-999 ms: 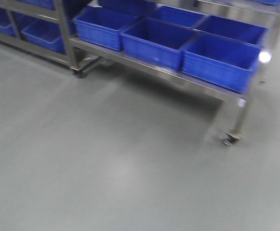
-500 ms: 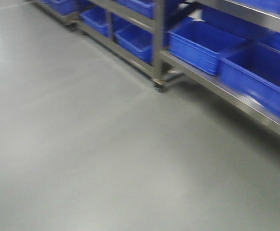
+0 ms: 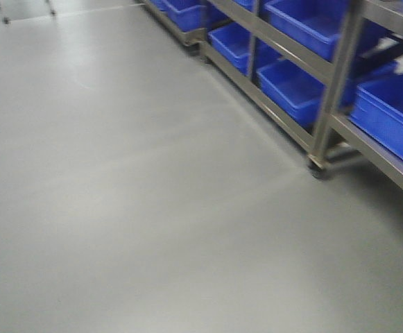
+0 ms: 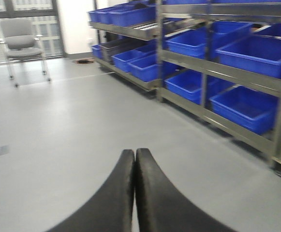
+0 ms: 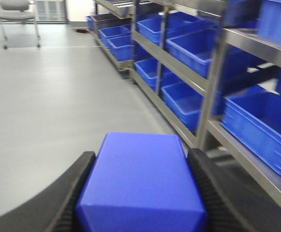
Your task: Pour parts from conveyor to right shelf
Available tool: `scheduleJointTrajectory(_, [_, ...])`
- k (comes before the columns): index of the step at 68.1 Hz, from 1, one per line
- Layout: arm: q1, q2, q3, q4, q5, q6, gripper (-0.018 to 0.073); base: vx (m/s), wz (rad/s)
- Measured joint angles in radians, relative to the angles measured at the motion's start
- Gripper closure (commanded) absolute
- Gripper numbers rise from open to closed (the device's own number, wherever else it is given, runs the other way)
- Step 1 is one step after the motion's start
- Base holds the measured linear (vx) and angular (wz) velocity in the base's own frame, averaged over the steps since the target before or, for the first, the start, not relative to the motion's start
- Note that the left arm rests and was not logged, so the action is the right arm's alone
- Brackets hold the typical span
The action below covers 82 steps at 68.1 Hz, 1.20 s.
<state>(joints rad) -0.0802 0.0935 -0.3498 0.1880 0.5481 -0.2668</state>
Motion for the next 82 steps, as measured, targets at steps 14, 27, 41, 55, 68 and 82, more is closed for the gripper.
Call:
scheduleJointTrajectory(14, [0.0,0.0,0.0,0.0,0.0,0.0,0.0565,0.56,0.38])
scheduleJointTrajectory(27, [0.0,0.0,0.0,0.0,0.0,0.0,0.0565,0.59,0.39])
scheduleJointTrajectory(41, [0.0,0.0,0.0,0.0,0.001,0.0,0.0565,0.61,0.37])
scheduleJointTrajectory(55, [0.0,0.0,0.0,0.0,0.001,0.0,0.0565,0.64,0.29])
scheduleJointTrajectory(68, [0.0,0.0,0.0,0.0,0.001,0.0,0.0565,0.67,0.2])
scheduleJointTrajectory(82, [0.0,0.0,0.0,0.0,0.001,0.0,0.0565,0.67,0.1])
